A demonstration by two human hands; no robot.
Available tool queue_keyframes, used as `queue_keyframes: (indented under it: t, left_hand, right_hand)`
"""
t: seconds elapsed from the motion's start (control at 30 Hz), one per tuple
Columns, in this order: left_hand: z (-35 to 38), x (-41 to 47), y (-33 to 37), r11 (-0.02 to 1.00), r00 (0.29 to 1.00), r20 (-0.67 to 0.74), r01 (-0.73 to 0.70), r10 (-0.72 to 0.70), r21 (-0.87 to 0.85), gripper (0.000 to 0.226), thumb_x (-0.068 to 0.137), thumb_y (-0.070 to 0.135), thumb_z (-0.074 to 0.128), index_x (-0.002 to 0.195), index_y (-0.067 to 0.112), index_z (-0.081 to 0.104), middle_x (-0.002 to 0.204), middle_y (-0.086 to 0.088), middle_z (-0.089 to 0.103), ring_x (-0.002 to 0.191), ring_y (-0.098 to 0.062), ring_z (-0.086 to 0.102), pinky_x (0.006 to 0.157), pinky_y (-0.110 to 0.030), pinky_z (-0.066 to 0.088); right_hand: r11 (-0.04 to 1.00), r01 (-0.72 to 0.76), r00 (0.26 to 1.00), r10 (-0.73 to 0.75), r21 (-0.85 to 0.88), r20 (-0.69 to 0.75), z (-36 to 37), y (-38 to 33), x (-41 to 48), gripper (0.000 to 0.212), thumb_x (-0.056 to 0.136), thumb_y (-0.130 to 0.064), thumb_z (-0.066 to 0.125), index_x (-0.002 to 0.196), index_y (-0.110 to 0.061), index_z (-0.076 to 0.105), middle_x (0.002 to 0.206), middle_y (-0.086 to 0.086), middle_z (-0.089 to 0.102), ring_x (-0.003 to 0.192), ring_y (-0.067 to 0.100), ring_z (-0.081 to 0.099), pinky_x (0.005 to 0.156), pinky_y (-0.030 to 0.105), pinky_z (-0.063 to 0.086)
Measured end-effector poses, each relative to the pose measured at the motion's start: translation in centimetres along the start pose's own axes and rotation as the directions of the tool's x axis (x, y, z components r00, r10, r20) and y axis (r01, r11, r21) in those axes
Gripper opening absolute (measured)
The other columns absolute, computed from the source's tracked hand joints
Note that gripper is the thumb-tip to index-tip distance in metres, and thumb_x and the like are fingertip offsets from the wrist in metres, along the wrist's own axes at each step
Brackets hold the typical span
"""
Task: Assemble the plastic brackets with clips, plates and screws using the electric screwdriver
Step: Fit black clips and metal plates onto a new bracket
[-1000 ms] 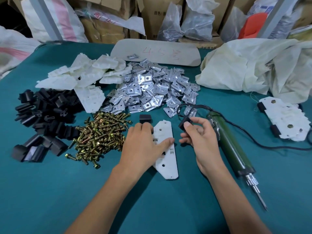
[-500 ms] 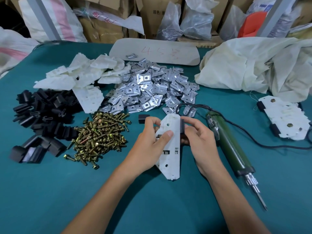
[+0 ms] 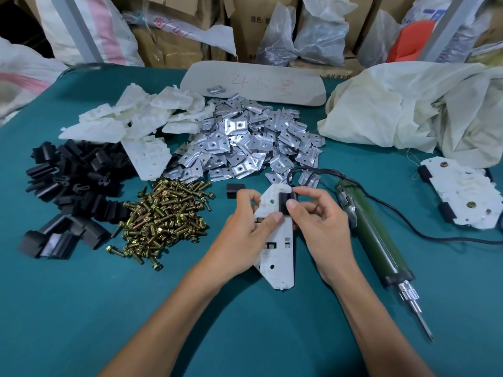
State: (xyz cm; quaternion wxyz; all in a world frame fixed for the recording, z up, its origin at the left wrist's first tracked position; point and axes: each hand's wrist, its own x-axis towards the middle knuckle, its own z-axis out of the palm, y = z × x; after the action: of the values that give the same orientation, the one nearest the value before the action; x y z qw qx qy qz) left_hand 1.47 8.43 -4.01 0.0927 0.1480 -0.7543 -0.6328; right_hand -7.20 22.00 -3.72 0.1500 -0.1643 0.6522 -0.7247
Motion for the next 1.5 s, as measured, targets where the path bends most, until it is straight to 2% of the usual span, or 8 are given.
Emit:
queue_keyframes:
  t: [0.27, 0.43, 0.63, 0.77, 0.93, 1.13, 1.37, 1.5]
  left_hand:
    - [0.2, 0.1, 0.0, 0.988, 0.998, -0.063, 0.016, -0.007, 0.155, 0.026, 0.098, 0.052, 0.054, 0.109, 0.036, 0.038, 0.094, 0.01, 0.071, 0.075, -0.005, 0.069, 0.065, -0.032, 0.056]
    - [-1.9, 1.2, -0.4, 0.699, 0.891, -0.241, -0.111, 0.385, 0.707, 0.018, 0.102, 0.029, 0.053, 0.114, 0.021, 0.065, 0.111, 0.007, 0.064, 0.106, -0.015, 0.051, 0.093, -0.032, 0.039]
    - [-3.3, 1.9, -1.1, 0.481, 0.908, -0.212, 0.014, 0.36, 0.877, 0.03, 0.093, 0.019, 0.067, 0.123, 0.022, 0.066, 0.116, 0.003, 0.071, 0.109, -0.026, 0.056, 0.088, -0.038, 0.03]
    - [-3.1, 1.9, -0.9, 0.528, 0.879, -0.257, 0.008, 0.4, 0.849, 0.03, 0.092, 0.021, 0.07, 0.123, 0.017, 0.067, 0.108, -0.003, 0.07, 0.1, -0.028, 0.058, 0.088, -0.039, 0.035]
    - [-0.8, 0.7, 0.7, 0.857, 0.88, -0.327, -0.155, 0.346, 0.491, 0.038, 0.09, 0.029, 0.074, 0.126, 0.031, 0.061, 0.098, 0.022, 0.059, 0.095, -0.004, 0.046, 0.087, -0.028, 0.042]
    - [0.8, -0.4, 0.7, 0.855, 0.894, -0.2, -0.287, 0.401, 0.433, 0.045, 0.086, 0.028, 0.078, 0.128, 0.031, 0.061, 0.104, 0.018, 0.064, 0.098, 0.001, 0.049, 0.084, -0.009, 0.037]
    - [0.2, 0.0, -0.8, 0.638, 0.966, -0.209, 0.065, 0.153, 0.767, 0.083, 0.074, 0.087, 0.043, 0.124, 0.022, 0.058, 0.109, 0.007, 0.029, 0.104, -0.011, 0.018, 0.094, -0.026, 0.024]
    - [0.1, 0.4, -0.8, 0.781, 0.986, -0.166, 0.083, 0.026, 0.619, 0.067, 0.07, 0.079, 0.06, 0.118, 0.032, 0.055, 0.107, 0.014, 0.037, 0.108, -0.01, 0.026, 0.09, -0.023, 0.032]
  right_hand:
    - [1.0, -0.021, 1.0, 0.021, -0.02, 0.011, -0.2, 0.3, 0.3, 0.033, 0.089, -0.006, 0.077, 0.104, -0.036, 0.073, 0.088, -0.013, 0.073, 0.075, 0.007, 0.073, 0.067, 0.022, 0.057]
    - [0.996, -0.049, 0.999, 0.047, -0.079, -0.023, -0.6, 0.8, 0.4, 0.03, 0.087, -0.024, 0.08, 0.114, -0.038, 0.072, 0.104, -0.006, 0.074, 0.092, 0.007, 0.073, 0.082, 0.026, 0.06]
    - [0.904, 0.027, 0.989, -0.086, -0.427, -0.12, -0.8, 1.3, 0.2, 0.022, 0.093, -0.039, 0.071, 0.115, -0.039, 0.072, 0.105, -0.014, 0.071, 0.071, 0.002, 0.058, 0.079, 0.023, 0.051]
    - [0.93, 0.046, 0.99, -0.091, -0.365, -0.105, -0.6, 1.1, 0.1, 0.015, 0.095, -0.028, 0.071, 0.109, -0.033, 0.073, 0.105, -0.013, 0.072, 0.083, 0.01, 0.063, 0.08, 0.024, 0.054]
    - [0.972, 0.104, 0.994, -0.104, -0.211, 0.012, -0.3, 0.2, -0.1, 0.012, 0.093, -0.021, 0.074, 0.099, -0.031, 0.074, 0.092, -0.009, 0.075, 0.083, 0.008, 0.068, 0.073, 0.018, 0.054]
    - [0.996, -0.016, 0.999, 0.019, -0.09, 0.027, -0.7, -0.1, 0.2, 0.015, 0.089, -0.012, 0.079, 0.101, -0.018, 0.074, 0.089, 0.004, 0.076, 0.078, 0.013, 0.069, 0.065, 0.025, 0.057]
    - [0.975, -0.077, 0.991, 0.097, 0.209, -0.087, -1.1, -0.5, 0.8, 0.028, 0.102, 0.001, 0.052, 0.094, -0.017, 0.071, 0.085, -0.007, 0.074, 0.076, 0.009, 0.069, 0.061, 0.024, 0.057]
    - [0.964, -0.093, 0.992, 0.112, 0.249, -0.064, -1.1, -0.3, 1.0, 0.035, 0.102, 0.003, 0.049, 0.096, -0.019, 0.076, 0.092, 0.0, 0.073, 0.085, 0.011, 0.069, 0.071, 0.025, 0.057]
